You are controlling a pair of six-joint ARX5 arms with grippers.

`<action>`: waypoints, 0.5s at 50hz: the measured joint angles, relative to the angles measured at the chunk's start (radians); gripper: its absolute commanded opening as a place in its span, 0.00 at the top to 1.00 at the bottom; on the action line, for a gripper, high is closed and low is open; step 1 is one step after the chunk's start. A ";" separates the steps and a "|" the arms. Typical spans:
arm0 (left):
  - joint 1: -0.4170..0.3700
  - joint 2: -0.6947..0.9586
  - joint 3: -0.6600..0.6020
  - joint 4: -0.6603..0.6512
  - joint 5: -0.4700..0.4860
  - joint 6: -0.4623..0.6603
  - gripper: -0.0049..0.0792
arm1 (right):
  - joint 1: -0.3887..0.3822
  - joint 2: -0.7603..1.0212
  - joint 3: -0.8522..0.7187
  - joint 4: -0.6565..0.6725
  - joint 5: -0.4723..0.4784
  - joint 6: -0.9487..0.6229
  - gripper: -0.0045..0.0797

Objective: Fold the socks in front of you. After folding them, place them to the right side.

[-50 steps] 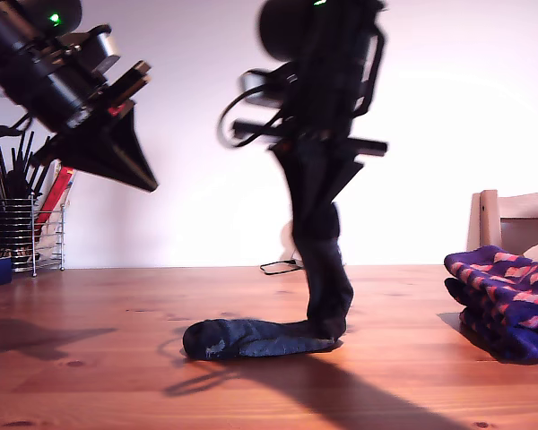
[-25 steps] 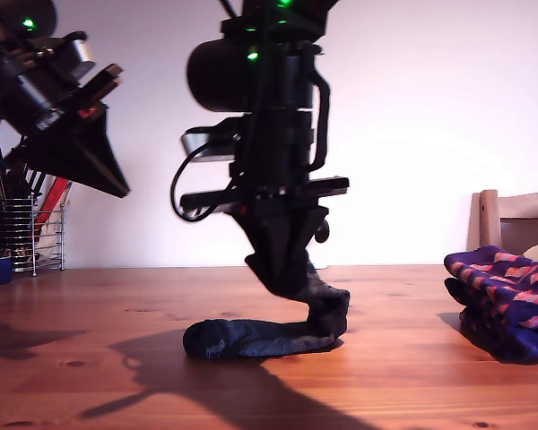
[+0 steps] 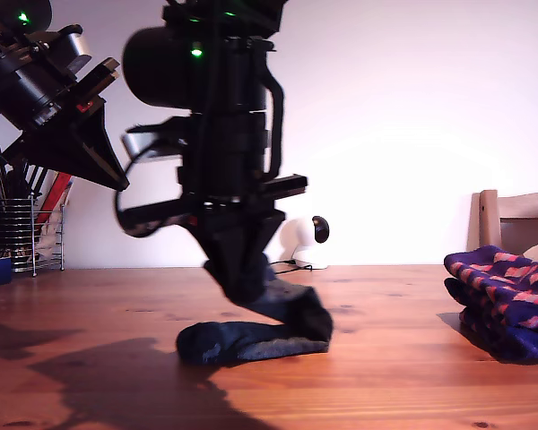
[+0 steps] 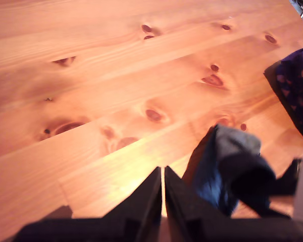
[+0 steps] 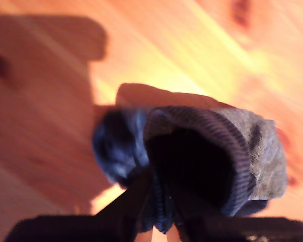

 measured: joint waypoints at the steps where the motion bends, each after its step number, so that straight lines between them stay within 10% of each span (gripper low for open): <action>1: 0.002 0.000 0.000 -0.001 0.000 0.000 0.97 | 0.000 0.000 0.000 0.005 -0.005 0.002 0.96; 12: 0.022 0.000 0.000 -0.016 0.006 0.001 0.97 | 0.000 0.019 0.000 0.006 -0.104 0.018 0.63; 25: 0.036 0.000 0.000 -0.013 0.006 0.002 0.97 | 0.000 0.059 0.000 -0.033 -0.293 0.019 0.53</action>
